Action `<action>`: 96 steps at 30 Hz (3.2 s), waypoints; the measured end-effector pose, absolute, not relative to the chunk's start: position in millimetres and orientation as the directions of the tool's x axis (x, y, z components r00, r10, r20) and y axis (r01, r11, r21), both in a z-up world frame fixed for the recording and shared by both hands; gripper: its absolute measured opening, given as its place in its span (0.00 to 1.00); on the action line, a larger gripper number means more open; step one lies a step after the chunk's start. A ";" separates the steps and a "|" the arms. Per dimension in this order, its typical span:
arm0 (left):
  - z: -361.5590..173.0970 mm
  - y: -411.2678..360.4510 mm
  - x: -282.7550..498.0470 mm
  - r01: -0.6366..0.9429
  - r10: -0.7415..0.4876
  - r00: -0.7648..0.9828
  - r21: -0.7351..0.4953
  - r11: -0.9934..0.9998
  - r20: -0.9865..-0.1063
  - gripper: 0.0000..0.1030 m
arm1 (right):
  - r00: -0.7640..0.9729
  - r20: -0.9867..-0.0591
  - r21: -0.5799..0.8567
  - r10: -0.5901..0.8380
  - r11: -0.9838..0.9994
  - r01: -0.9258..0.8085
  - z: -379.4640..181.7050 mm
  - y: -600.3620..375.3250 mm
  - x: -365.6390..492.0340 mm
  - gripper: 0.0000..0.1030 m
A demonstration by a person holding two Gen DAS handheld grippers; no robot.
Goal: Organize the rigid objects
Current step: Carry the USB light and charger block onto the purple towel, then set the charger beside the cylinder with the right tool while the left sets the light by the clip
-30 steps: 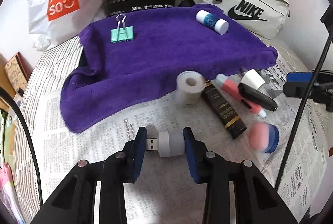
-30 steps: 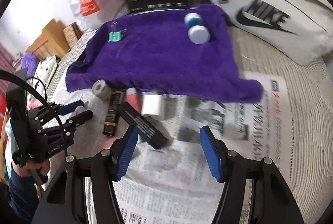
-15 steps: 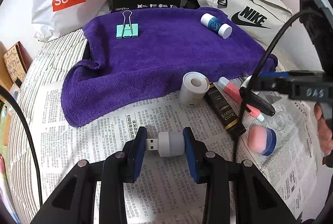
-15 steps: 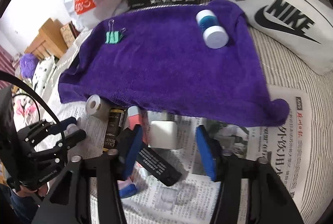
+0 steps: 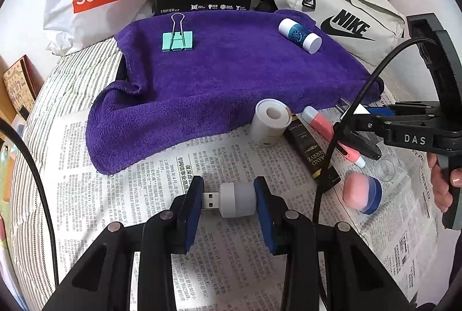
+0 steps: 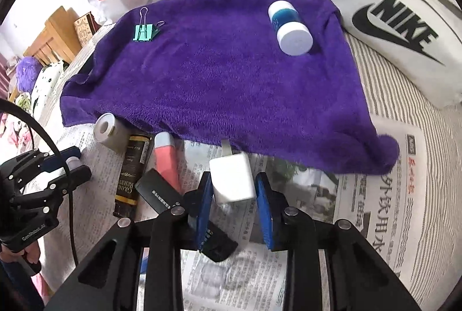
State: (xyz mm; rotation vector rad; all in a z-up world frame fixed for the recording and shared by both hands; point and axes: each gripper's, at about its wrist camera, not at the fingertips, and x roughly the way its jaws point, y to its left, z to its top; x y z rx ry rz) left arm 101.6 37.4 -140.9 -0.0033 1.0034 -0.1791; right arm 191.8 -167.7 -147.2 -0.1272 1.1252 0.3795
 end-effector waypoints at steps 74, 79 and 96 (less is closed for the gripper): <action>-96.0 67.9 210.5 0.078 -0.132 0.580 -0.106 0.991 -0.804 0.33 | 0.435 -0.856 0.138 0.281 0.934 -0.331 -112.9 -202.9 280.3 0.26; -108.2 70.4 227.3 0.076 -0.131 0.557 -0.107 0.991 -0.820 0.33 | 0.429 -0.864 0.115 0.263 0.934 -0.339 -125.2 -198.9 292.9 0.26; -125.6 64.7 262.4 0.076 -0.125 0.530 -0.100 0.992 -0.839 0.33 | 0.442 -0.862 0.075 0.246 0.926 -0.370 -136.8 -195.7 299.8 0.26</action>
